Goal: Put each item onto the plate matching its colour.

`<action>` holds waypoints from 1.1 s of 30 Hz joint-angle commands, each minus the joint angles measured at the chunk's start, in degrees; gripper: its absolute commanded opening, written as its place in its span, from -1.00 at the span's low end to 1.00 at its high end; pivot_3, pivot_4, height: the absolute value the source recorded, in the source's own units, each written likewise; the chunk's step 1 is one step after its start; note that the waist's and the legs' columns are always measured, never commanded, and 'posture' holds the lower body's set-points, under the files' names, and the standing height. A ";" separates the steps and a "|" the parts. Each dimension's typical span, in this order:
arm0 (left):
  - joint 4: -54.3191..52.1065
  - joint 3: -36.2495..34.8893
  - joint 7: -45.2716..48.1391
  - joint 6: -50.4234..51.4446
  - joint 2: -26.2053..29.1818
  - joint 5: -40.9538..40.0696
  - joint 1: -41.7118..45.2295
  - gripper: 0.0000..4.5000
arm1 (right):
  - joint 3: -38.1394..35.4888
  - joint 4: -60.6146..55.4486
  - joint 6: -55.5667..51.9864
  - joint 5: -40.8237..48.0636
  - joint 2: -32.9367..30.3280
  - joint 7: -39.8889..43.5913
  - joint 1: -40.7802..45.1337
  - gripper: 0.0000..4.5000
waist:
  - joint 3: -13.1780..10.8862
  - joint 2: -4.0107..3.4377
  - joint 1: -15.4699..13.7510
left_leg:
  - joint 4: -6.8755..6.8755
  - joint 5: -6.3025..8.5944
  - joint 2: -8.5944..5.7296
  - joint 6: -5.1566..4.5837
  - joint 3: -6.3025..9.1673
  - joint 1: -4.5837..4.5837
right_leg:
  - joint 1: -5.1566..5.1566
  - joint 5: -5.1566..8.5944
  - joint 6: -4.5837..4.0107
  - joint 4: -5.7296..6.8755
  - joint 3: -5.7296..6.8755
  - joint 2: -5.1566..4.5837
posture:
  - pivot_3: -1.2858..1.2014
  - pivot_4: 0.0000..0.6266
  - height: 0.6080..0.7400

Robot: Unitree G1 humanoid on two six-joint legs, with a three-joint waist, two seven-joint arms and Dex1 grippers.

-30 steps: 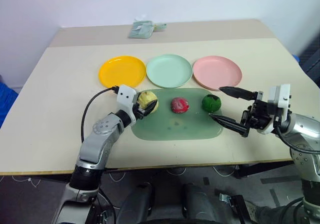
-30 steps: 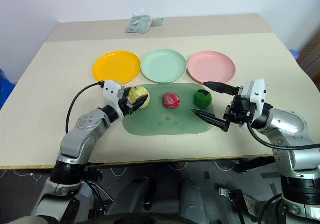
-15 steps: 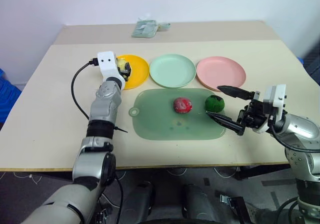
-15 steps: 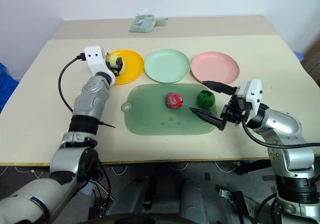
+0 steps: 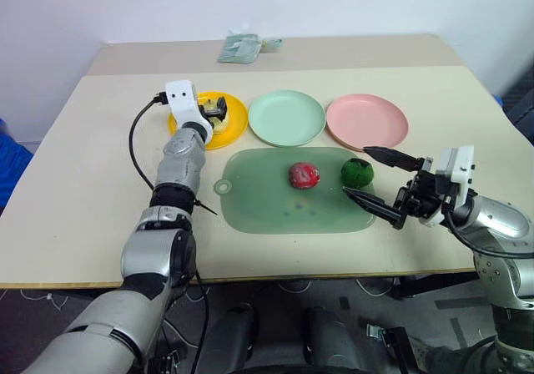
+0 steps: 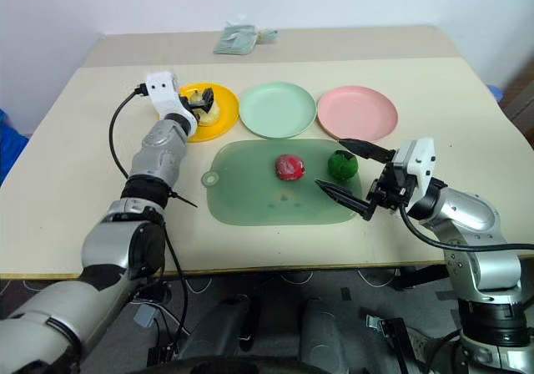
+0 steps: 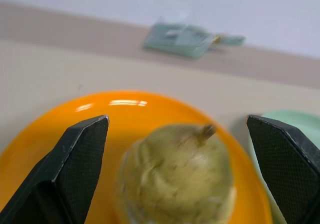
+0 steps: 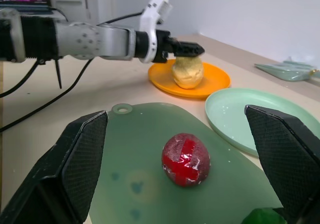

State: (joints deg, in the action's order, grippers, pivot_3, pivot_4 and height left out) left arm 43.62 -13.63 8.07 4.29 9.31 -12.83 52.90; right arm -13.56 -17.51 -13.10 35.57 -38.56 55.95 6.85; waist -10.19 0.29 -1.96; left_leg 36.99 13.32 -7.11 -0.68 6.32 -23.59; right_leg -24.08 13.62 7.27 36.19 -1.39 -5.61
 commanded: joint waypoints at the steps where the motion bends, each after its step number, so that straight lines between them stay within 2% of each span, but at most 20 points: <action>1: -21.39 3.44 5.92 7.57 1.84 -2.54 -8.29 0.99 | -1.06 -1.83 1.23 0.44 0.42 -0.41 0.11 1.00 | 0.00 0.00 0.16 | 0.00 0.00 0.01 0.00 0.00 0.00 | -0.01 0.00 0.00 0.00 -0.02 0.00 | 0.03 -0.52 1.00; 5: -41.13 5.67 13.41 16.87 5.19 -8.60 -18.26 0.99 | -0.02 -0.92 1.32 -0.04 0.76 -0.52 1.22 1.00 | 0.01 -0.01 0.31 | 0.00 0.00 0.02 -0.01 0.00 0.00 | -0.02 0.00 -0.02 0.02 -0.03 0.01 | 0.03 -0.52 1.00; 11: -55.35 6.35 27.20 23.11 14.78 -15.80 -28.75 0.99 | 2.33 1.23 1.70 -1.22 1.41 0.26 3.62 1.00 | 0.06 -0.11 0.05 | 0.01 0.17 0.04 -0.28 0.01 0.02 | 0.00 -0.01 -0.07 0.01 -0.03 0.02 | 0.03 -0.52 1.00; 16: -58.98 3.84 38.37 23.14 23.22 -20.39 -35.34 0.99 | 5.56 3.31 2.41 -3.30 3.36 -0.39 7.13 1.00 | 0.05 -0.12 0.19 | -0.04 0.18 0.07 -0.28 0.02 0.03 | -0.02 0.00 -0.09 -0.01 -0.02 0.02 | 0.03 -0.52 1.00; 23: -61.79 2.65 50.49 19.05 30.84 -21.96 -44.18 0.99 | 9.69 5.54 1.33 -6.42 5.17 -1.39 9.56 1.00 | 0.05 -0.13 -0.11 | -0.06 0.21 0.07 -0.32 0.01 0.03 | -0.12 0.05 -0.19 -0.08 -0.03 -0.04 | 0.03 -0.52 1.00; 33: -67.52 -0.65 55.28 17.50 34.47 -23.80 -54.34 0.99 | 14.98 10.25 2.01 -10.70 7.08 -0.73 13.27 1.00 | 0.04 -0.15 -0.05 | -0.10 0.22 0.10 -0.31 0.01 0.03 | -0.23 0.07 -0.30 -0.10 -0.03 -0.05 | 0.03 -0.52 1.00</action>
State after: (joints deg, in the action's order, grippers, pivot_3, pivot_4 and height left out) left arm -21.15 -12.30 62.23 23.03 42.75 -35.52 -0.21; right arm 0.60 -7.53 -11.97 26.01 -32.08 55.19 18.72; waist -10.15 0.15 -2.01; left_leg 36.88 13.54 -7.00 -1.00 6.33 -23.55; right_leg -24.31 13.69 6.97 36.09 -1.43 -5.66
